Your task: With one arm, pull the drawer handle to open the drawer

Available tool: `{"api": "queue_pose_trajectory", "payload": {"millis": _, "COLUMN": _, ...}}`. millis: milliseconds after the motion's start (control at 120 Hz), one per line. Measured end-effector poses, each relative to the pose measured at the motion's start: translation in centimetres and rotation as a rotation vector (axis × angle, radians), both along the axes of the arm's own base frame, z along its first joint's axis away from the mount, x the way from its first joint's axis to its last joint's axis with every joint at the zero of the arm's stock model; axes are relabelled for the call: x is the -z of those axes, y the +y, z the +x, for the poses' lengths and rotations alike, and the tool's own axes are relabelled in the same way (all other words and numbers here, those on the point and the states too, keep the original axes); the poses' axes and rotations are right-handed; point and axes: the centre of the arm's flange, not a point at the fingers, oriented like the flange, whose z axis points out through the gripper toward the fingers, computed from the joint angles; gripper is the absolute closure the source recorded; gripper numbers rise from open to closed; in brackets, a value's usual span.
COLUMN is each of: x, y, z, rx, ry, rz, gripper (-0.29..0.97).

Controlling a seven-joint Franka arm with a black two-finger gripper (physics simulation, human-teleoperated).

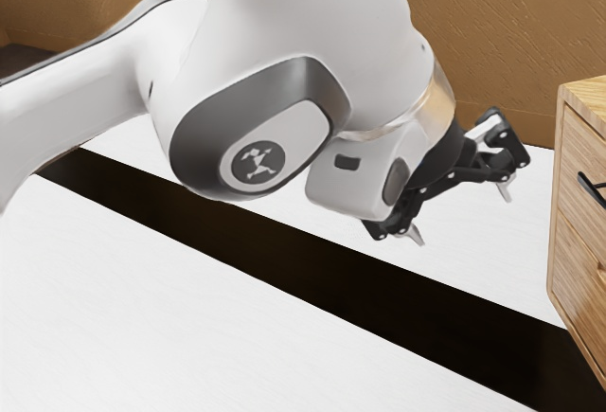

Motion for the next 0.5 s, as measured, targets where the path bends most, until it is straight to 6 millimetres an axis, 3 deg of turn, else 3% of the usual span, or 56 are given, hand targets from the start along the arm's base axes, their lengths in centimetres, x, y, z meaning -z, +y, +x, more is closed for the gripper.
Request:
{"api": "queue_pose_trajectory", "payload": {"millis": 150, "x": -1.0, "y": -1.6, "z": -0.6, "rx": 0.079, "ry": -0.062, "rz": -0.003, "gripper": 0.02}}
{"api": "queue_pose_trajectory", "payload": {"millis": 275, "x": -2.9, "y": -1.4, "z": -0.5, "rx": 0.099, "ry": -0.131, "rz": -0.019, "gripper": 0.02}}
{"api": "queue_pose_trajectory", "payload": {"millis": 375, "x": -3.6, "y": 0.4, "z": 0.4, "rx": 0.060, "ry": -0.155, "rz": -0.034, "gripper": 0.02}}
{"api": "queue_pose_trajectory", "payload": {"millis": 500, "x": -4.0, "y": 4.7, "z": 2.4, "rx": -0.034, "ry": -0.168, "rz": -0.040, "gripper": 0.02}}
